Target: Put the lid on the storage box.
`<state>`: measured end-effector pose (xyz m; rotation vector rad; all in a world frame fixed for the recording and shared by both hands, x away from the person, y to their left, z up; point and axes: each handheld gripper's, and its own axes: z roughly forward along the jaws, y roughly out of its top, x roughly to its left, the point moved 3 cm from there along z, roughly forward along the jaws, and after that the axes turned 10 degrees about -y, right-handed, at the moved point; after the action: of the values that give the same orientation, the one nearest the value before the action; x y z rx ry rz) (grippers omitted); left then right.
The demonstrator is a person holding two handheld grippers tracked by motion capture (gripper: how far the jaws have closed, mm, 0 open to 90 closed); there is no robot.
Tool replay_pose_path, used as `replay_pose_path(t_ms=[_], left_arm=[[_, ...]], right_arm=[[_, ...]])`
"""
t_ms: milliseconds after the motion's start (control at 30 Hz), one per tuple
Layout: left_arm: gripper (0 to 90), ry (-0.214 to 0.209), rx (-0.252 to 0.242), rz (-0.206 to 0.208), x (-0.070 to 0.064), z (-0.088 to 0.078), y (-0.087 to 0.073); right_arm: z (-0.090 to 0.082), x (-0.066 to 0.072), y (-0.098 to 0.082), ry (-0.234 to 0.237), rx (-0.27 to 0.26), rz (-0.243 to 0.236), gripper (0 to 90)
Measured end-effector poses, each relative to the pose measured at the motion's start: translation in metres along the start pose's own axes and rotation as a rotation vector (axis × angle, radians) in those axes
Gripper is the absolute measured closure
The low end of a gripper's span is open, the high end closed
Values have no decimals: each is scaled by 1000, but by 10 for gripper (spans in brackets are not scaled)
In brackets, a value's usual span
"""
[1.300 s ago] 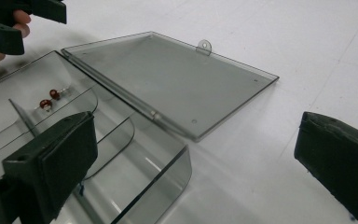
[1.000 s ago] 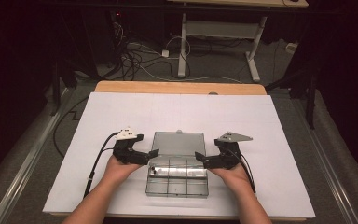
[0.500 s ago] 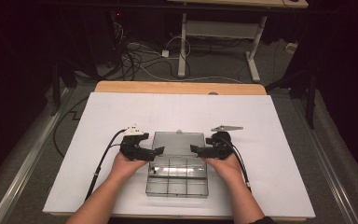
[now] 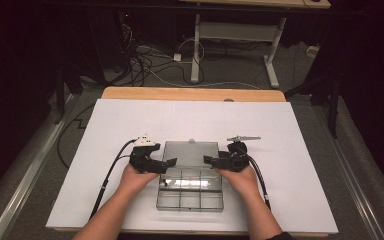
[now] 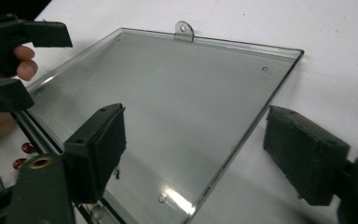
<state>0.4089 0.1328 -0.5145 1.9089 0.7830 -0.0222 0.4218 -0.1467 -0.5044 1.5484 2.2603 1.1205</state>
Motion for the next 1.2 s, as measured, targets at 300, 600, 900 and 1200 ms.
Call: replay_pose_path(t_ms=[300, 600, 900, 1200], left_arm=[[47, 4, 3, -6, 1, 0, 0], [166, -41, -31, 5, -2, -6, -1], [423, -65, -73, 65, -12, -15, 1], [592, -48, -99, 115, -21, -23, -1]], right_arm=[[-8, 3, -2, 47, -65, -2, 387], [-29, 10, -4, -15, -182, -119, 539], [-46, 13, -8, -55, -254, -198, 687], [-60, 11, -14, -85, -261, -253, 814]])
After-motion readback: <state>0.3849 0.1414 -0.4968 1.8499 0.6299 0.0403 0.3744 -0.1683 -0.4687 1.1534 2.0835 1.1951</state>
